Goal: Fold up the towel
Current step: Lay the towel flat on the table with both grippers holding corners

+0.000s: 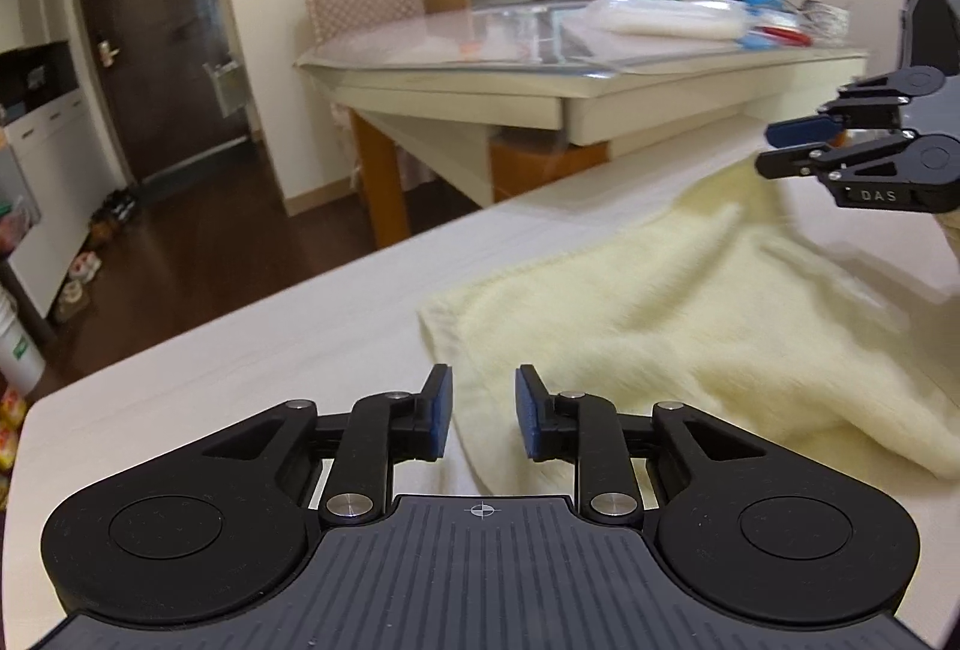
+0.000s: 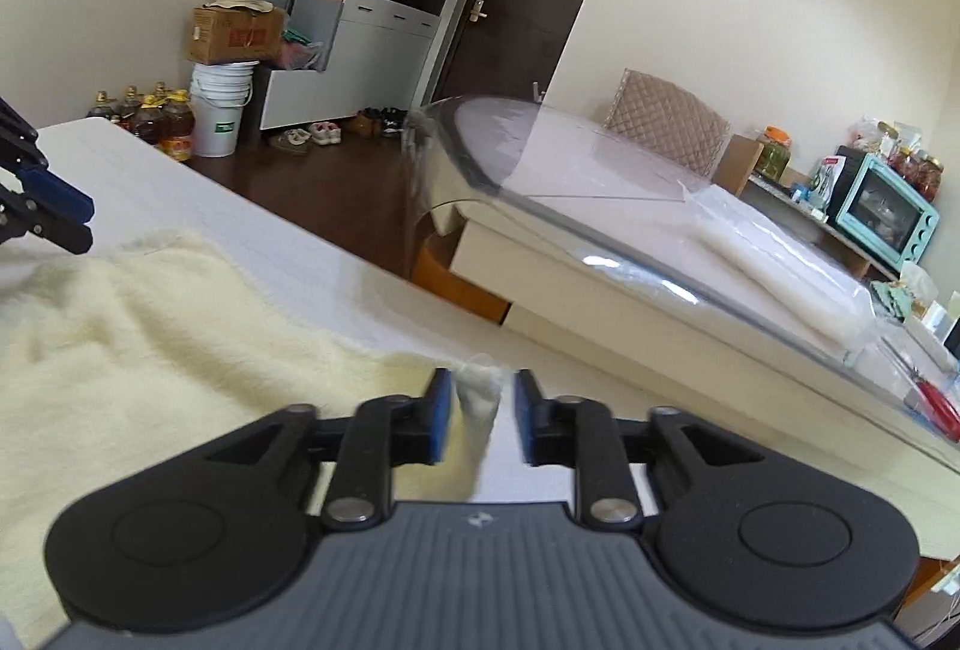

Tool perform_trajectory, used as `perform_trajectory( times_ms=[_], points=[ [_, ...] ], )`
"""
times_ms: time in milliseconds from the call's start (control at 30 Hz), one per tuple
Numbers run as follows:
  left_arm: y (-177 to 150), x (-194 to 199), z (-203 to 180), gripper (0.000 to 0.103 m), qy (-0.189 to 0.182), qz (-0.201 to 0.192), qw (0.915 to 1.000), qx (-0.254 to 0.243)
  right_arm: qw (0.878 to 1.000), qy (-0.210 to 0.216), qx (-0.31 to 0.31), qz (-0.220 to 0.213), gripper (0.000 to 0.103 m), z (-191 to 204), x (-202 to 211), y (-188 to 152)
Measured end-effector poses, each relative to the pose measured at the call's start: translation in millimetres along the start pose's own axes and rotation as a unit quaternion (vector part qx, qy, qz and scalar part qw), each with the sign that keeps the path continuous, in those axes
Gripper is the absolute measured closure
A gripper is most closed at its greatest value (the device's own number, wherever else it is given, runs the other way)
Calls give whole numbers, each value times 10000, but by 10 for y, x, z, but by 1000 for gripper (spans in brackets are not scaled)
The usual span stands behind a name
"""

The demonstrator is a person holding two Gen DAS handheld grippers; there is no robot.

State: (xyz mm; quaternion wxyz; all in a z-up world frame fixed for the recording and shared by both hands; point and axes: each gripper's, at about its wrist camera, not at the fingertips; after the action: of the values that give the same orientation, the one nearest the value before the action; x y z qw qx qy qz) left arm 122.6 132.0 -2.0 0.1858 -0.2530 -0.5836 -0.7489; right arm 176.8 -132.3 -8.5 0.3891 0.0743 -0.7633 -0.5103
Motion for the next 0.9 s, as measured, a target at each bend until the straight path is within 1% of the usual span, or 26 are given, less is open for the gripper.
perform_trajectory(
  times_ms=[100, 167, 200, 300, 400, 500, 567, 633, 733, 767, 900],
  points=[
    [-108, 180, -115, 76, -422, 49, 9991, 93, 9987, 450, -259, 3, 74, 72, 204, -111],
    [-180, 273, -228, 67, -684, 106, 9975, 117, 9966, 750, -353, 32, 74, 178, 348, -219],
    [-216, 312, -289, 67, -795, 138, 9967, 106, 9955, 862, -405, 38, 74, 234, 414, -262],
    [-327, 348, -519, 67, -889, 252, 9955, -189, 9905, 1244, -580, 60, 74, 417, 624, -395],
    [-357, 378, -592, 67, -766, 250, 9962, -333, 9871, 1481, -583, 153, 74, 562, 698, -467],
    [-351, 413, -566, 66, -729, 394, 9955, -468, 9890, 1417, -204, 370, 74, 687, 723, -530],
    [-372, 474, -528, 65, -673, 506, 9948, -581, 9893, 1369, -107, 483, 74, 693, 778, -532],
    [-409, 526, -489, 64, -610, 553, 9947, -620, 9903, 1212, 63, 681, 74, 660, 864, -542],
    [-448, 574, -428, 64, -574, 601, 9948, -595, 9911, 1019, 233, 824, 73, 621, 968, -594],
    [-450, 588, -418, 64, -548, 620, 9946, -620, 9915, 886, 341, 890, 73, 606, 1013, -614],
    [-449, 630, -438, 65, -436, 679, 9937, -782, 9916, 623, 511, 1014, 73, 557, 1129, -683]
  ],
)
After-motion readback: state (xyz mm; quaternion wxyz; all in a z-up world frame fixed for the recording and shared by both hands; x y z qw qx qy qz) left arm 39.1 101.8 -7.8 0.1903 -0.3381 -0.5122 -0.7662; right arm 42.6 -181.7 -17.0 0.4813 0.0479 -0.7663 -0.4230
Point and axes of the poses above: each gripper's, at about its wrist camera, not at the fingertips, and x roughly against the way its jaws point, z to its left, y to its top, and after that the axes turned 10 degrees about y, right-handed
